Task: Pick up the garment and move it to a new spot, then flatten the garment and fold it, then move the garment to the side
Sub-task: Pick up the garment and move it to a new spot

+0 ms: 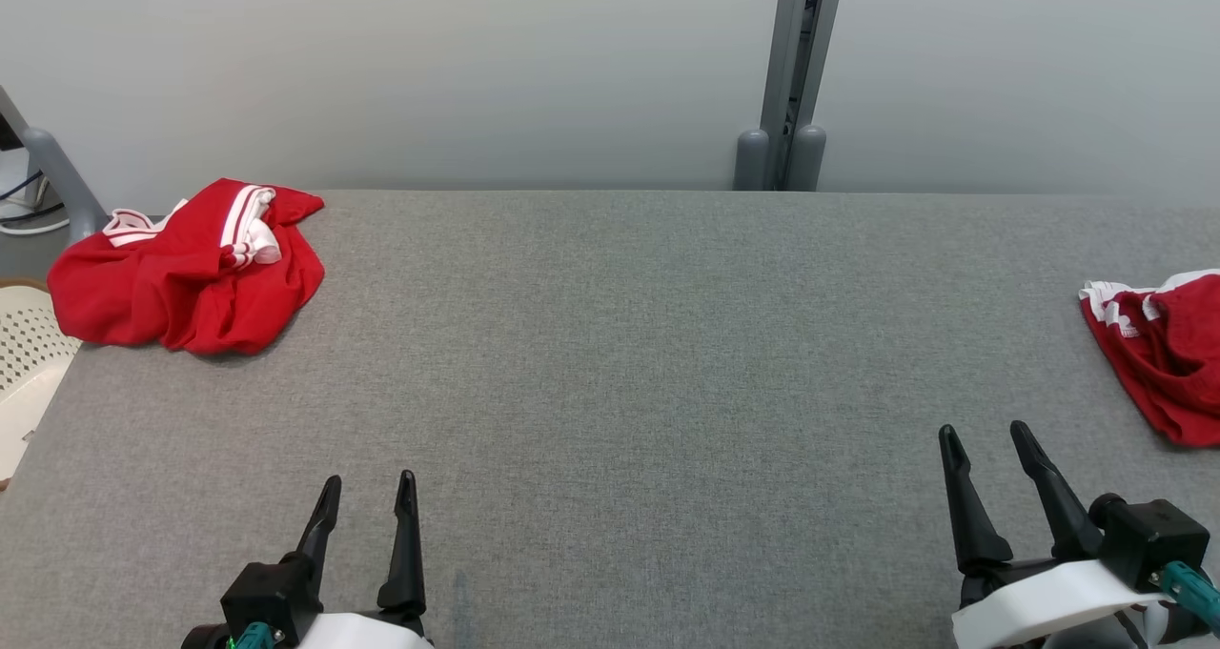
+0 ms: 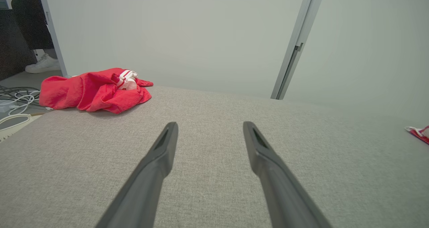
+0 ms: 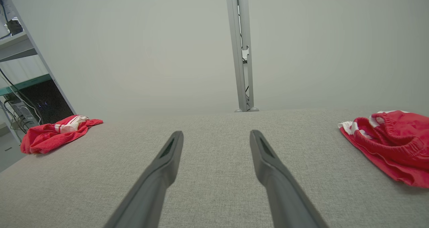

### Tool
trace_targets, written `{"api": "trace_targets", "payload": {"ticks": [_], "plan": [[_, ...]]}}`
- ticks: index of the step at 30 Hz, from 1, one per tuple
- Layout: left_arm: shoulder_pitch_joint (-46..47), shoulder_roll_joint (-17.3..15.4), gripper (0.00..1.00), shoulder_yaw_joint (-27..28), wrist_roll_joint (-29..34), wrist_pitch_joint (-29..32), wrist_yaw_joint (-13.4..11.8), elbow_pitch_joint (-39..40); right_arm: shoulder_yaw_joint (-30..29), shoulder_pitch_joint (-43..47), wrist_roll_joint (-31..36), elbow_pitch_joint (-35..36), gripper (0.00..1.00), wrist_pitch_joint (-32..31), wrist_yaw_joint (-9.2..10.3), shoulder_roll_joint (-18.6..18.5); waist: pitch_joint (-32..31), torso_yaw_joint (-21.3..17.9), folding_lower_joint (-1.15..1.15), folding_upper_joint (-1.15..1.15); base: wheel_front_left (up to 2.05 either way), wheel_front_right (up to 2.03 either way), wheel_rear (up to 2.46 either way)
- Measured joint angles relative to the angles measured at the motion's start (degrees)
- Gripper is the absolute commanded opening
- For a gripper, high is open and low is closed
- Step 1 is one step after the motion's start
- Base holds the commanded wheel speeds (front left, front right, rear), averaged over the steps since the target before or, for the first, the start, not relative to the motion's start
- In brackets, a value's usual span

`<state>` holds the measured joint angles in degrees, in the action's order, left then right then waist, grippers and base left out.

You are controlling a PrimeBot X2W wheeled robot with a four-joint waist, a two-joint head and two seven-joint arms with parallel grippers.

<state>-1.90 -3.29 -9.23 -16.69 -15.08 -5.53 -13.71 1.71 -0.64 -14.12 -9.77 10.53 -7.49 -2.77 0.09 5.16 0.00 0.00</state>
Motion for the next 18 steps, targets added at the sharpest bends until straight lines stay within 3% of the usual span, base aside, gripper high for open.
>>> {"api": "trace_targets", "payload": {"ticks": [11, 18], "plan": [[0.1, 0.1, 1.0, 0.04, 0.38, -0.01, 0.19, 0.03, -0.98, 0.04, 0.2, -0.64, 1.0, -0.44, 0.0, 0.0, -0.25, 1.41, 0.0, 0.0, 0.0, 0.0, 0.0], [0.81, -0.21, 1.0, -0.01, 0.79, -0.01, 0.35, 0.25, -1.31, 0.82, 0.07, -0.49, 1.0, -0.36, 0.0, 0.0, -0.75, 6.88, 0.0, 0.0, 0.0, 0.0, 0.0]]}}
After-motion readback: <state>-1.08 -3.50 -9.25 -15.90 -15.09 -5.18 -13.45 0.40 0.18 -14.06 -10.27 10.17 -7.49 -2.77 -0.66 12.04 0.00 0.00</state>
